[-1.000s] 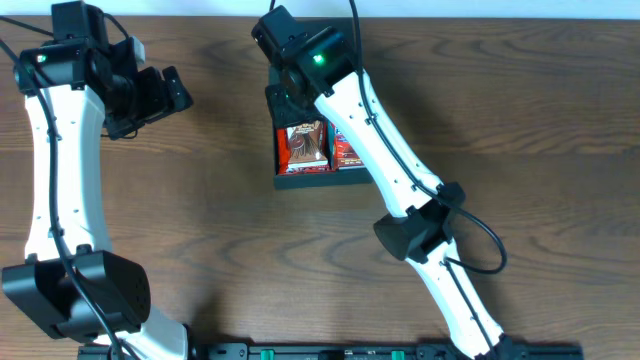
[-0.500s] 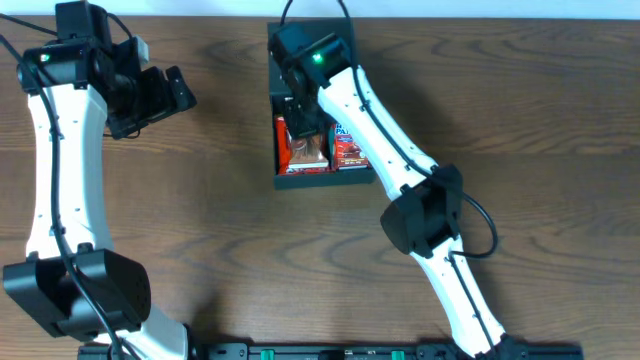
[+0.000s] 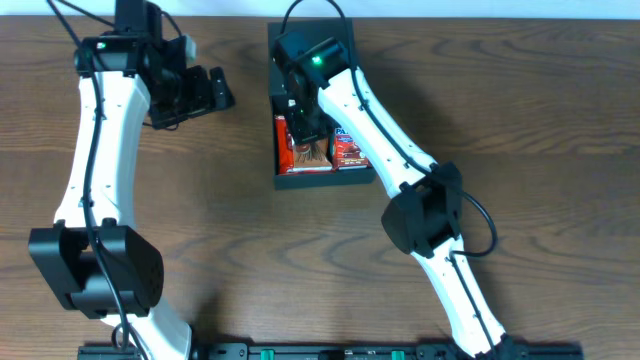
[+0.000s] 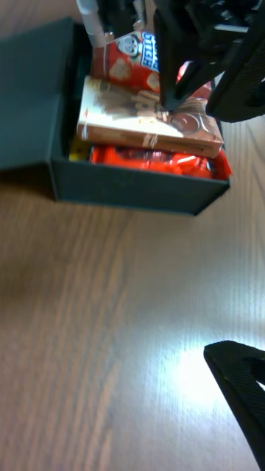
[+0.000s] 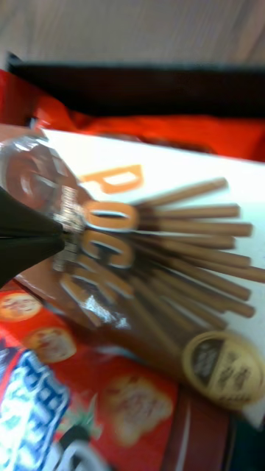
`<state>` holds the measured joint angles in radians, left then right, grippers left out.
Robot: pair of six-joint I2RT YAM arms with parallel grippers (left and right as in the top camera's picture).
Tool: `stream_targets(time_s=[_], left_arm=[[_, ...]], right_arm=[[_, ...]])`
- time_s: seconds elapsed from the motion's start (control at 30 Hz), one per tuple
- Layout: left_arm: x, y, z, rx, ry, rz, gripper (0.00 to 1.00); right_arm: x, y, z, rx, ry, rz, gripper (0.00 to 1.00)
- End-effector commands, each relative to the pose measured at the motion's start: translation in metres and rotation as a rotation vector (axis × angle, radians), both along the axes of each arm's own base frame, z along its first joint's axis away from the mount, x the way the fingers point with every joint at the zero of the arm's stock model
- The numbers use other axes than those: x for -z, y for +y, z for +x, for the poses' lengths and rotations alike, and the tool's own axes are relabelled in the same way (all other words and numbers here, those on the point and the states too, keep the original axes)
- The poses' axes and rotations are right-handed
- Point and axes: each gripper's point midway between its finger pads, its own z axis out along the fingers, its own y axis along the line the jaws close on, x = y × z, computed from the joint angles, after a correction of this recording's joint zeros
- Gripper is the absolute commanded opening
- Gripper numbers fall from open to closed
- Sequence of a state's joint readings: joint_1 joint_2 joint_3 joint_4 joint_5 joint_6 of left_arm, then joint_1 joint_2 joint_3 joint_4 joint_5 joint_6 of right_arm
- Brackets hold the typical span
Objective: Pack container
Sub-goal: 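Withdraw right gripper and move both grippers to the lid's back corners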
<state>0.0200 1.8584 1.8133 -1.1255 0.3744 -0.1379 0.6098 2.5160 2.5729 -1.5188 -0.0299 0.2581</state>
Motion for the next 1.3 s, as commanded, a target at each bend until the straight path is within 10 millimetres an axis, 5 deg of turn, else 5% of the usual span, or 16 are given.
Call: stream_targets(time_s=[0.0, 0.13, 0.27, 0.37, 0.5, 0.53, 0.77, 0.9, 1.27], left_arm=[[0.007, -0.008, 0.005, -0.008, 0.016, -0.055, 0.96], [0.01, -0.017, 0.014, -0.008, 0.006, -0.111, 1.0], [0.024, -0.019, 0.022, -0.064, 0.04, -0.132, 0.89], [0.034, -0.031, 0.028, -0.061, 0.064, -0.178, 0.7], [0.055, -0.049, 0.039, -0.091, 0.103, -0.228, 0.12], [0.062, -0.054, 0.042, -0.108, 0.117, -0.236, 0.06], [0.097, -0.071, 0.066, -0.24, 0.167, -0.289, 0.06], [0.111, -0.071, 0.079, -0.347, 0.189, -0.321, 0.06], [0.13, -0.068, 0.082, -0.484, 0.257, -0.336, 0.06]], right_arm=[[-0.056, 0.002, 0.016, -0.019, -0.131, 0.088, 0.01], [-0.123, -0.012, 0.035, -0.013, -0.281, 0.198, 0.01], [-0.141, -0.055, 0.065, 0.082, -0.346, 0.221, 0.02], [-0.122, -0.101, 0.087, 0.18, -0.308, 0.205, 0.02], [-0.079, -0.154, 0.105, 0.297, -0.192, 0.243, 0.02], [-0.068, -0.16, 0.108, 0.314, -0.152, 0.291, 0.02], [-0.009, -0.171, 0.114, 0.302, -0.049, 0.436, 0.01], [0.017, -0.16, 0.113, 0.261, -0.033, 0.501, 0.01], [0.047, -0.142, 0.128, 0.212, -0.083, 0.594, 0.02]])
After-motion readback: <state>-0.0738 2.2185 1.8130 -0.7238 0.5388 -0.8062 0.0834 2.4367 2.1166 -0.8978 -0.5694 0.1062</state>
